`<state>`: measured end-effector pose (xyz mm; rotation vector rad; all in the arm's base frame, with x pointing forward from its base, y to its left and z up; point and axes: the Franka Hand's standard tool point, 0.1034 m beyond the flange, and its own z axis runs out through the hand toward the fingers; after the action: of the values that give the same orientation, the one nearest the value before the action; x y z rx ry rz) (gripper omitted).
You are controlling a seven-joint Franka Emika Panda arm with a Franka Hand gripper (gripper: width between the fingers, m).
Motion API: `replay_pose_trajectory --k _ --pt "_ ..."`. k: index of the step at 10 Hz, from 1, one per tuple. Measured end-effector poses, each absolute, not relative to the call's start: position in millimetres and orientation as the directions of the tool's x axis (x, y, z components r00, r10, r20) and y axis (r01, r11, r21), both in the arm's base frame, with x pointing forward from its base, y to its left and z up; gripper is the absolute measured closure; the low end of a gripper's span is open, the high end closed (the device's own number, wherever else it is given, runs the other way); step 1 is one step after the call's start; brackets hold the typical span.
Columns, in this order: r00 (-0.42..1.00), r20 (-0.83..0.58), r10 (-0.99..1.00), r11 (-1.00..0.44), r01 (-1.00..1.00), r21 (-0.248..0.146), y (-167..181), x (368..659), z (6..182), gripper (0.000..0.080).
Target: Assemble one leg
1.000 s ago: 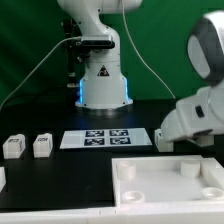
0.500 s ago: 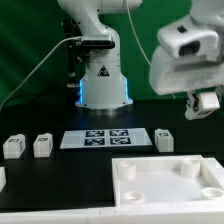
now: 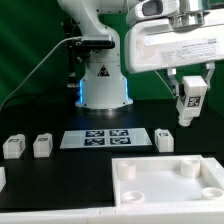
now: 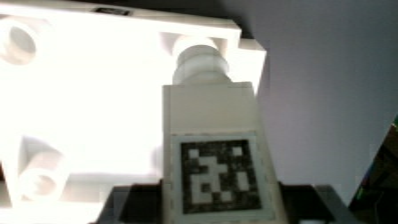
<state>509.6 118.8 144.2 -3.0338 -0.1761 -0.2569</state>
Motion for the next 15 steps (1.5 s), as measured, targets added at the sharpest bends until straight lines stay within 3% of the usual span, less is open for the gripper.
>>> replay_pose_trajectory --k 2,4,6,7,8,11,12,13,15 --pt "0.979 0.175 0.106 -0.989 0.122 -0.083 119.5 512.4 144.1 0.0505" --pt "0.95 0.298 0.099 -0.986 0.134 -0.101 134.1 563.8 144.4 0.0505" --pt "0.92 0.368 0.135 -0.979 0.182 -0.095 134.6 606.9 161.8 0.0505" --pt "0.91 0.383 0.161 -0.976 0.203 -0.073 146.8 616.7 183.7 0.0505" --pt "0.901 0.399 0.167 -0.974 0.213 -0.072 148.8 616.0 186.8 0.0505" --pt "0.906 0.389 0.165 -0.975 0.21 -0.076 147.1 614.2 178.6 0.0505" --pt "0.862 0.484 0.149 -0.974 0.211 -0.077 134.2 624.4 165.3 0.0505" --pt "0.858 0.501 0.117 -0.978 0.188 -0.093 132.1 629.9 142.5 0.0505" --pt "0.844 0.522 0.12 -0.977 0.193 -0.087 126.9 634.0 116.4 0.0505"
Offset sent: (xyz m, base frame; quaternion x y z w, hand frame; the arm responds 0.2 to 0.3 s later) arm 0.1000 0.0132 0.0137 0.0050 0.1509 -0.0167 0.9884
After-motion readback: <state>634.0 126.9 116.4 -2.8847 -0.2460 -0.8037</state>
